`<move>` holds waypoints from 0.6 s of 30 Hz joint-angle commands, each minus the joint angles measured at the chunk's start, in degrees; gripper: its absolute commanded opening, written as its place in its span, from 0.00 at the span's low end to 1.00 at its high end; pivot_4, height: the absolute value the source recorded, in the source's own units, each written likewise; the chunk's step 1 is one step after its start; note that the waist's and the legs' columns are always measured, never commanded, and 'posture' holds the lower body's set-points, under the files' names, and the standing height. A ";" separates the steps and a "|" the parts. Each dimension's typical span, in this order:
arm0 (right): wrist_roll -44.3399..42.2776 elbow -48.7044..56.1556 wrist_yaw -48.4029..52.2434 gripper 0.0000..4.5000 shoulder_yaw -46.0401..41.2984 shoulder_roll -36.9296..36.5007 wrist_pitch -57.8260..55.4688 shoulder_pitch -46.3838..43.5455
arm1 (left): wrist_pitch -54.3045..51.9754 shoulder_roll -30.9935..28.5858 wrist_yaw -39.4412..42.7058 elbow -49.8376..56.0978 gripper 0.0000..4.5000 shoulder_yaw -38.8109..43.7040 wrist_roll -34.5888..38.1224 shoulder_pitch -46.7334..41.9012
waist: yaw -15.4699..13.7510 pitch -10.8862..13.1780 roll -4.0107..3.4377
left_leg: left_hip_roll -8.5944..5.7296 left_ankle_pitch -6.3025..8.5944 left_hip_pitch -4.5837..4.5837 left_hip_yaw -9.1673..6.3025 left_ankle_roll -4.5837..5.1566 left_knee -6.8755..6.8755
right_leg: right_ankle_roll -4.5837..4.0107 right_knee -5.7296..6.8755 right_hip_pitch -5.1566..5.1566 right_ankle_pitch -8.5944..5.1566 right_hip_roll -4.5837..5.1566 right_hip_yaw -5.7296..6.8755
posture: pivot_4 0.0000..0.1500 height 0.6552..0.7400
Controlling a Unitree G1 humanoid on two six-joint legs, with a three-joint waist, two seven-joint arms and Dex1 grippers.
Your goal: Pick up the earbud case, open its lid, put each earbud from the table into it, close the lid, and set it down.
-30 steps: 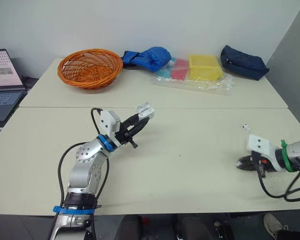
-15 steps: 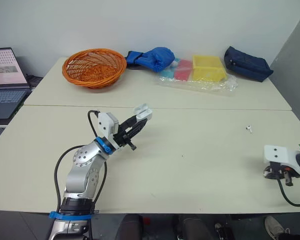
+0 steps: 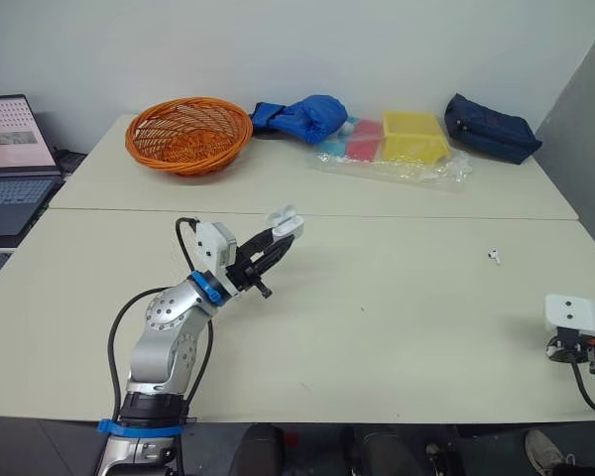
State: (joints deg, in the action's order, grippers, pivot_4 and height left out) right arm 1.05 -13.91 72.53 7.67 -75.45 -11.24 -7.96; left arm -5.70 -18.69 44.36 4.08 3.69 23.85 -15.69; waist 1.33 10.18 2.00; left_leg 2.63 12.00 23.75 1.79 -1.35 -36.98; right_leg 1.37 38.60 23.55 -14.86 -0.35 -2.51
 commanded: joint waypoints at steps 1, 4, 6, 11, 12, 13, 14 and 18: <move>0.63 -0.35 0.35 0.45 -0.75 0.09 -1.14 1.66 | 0.66 0.11 -0.05 1.98 0.17 -0.21 0.54 0.03 | -0.01 0.00 0.00 | 0.00 0.00 0.00 -0.02 0.00 0.00 | 0.00 0.00 0.00 0.00 -0.01 0.02 | 1.00 1.00; 0.65 -0.11 0.43 0.45 -1.44 -0.24 -1.17 2.48 | 0.53 0.05 -0.03 2.22 0.17 -0.18 0.65 0.37 | -0.01 0.00 0.00 | 0.02 0.00 0.00 -0.06 0.00 0.02 | -0.02 0.01 -0.01 -0.01 -0.03 0.05 | 1.00 1.00; 0.77 -0.02 0.50 0.45 -1.91 -0.47 -1.00 3.21 | 0.55 0.12 -0.08 2.11 0.17 -0.10 0.72 0.45 | -0.01 0.00 0.00 | 0.01 0.00 0.00 -0.07 0.00 0.02 | -0.02 0.00 -0.02 -0.01 -0.03 0.05 | 1.00 1.00; 0.17 0.49 1.42 0.45 -3.18 -1.09 -2.35 4.68 | 0.32 0.36 -0.44 2.74 0.17 -0.28 0.78 1.04 | -0.01 0.00 0.00 | 0.00 0.00 -0.01 -0.06 0.00 0.00 | -0.01 -0.01 -0.04 0.00 -0.02 0.04 | 1.00 1.00; 0.18 0.57 1.61 0.45 -3.26 -1.14 -2.81 4.85 | 0.35 0.42 -0.40 2.68 0.17 -0.28 0.81 1.18 | -0.02 0.00 0.00 | 0.00 0.00 -0.01 -0.06 0.00 0.01 | -0.01 -0.01 -0.04 0.00 -0.02 0.04 | 1.00 1.00; 0.03 0.76 1.63 0.45 -3.45 -0.95 -3.87 4.93 | 0.38 0.45 -0.36 2.55 0.17 -0.23 0.85 1.26 | -0.02 0.00 0.00 | 0.00 0.00 -0.01 -0.06 0.00 0.01 | -0.01 -0.01 -0.05 -0.01 -0.02 0.05 | 1.00 1.00; -0.14 0.89 1.57 0.45 -3.71 -0.67 -4.74 4.99 | 0.40 0.48 -0.37 2.51 0.17 -0.21 0.84 1.34 | -0.02 0.00 0.00 | 0.00 0.00 -0.01 -0.07 0.00 0.01 | -0.01 -0.01 -0.05 -0.01 -0.02 0.05 | 1.00 1.00; -0.29 1.52 1.48 0.45 -4.03 0.18 -6.61 4.61 | 0.41 0.39 -0.28 2.38 0.17 -0.02 0.84 1.40 | -0.01 0.00 0.00 | 0.00 0.00 -0.02 -0.08 0.00 0.00 | -0.01 0.01 -0.05 0.00 -0.02 0.05 | 1.00 1.00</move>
State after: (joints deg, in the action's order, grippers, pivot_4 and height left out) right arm 0.86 -12.44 73.52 3.62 -75.58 -16.74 -3.57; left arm -5.80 -18.34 44.34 4.13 3.61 23.89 -14.04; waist 1.31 10.18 2.00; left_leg 2.63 12.00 23.73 1.72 -1.35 -36.98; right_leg 1.36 38.61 23.50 -14.86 -0.37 -2.46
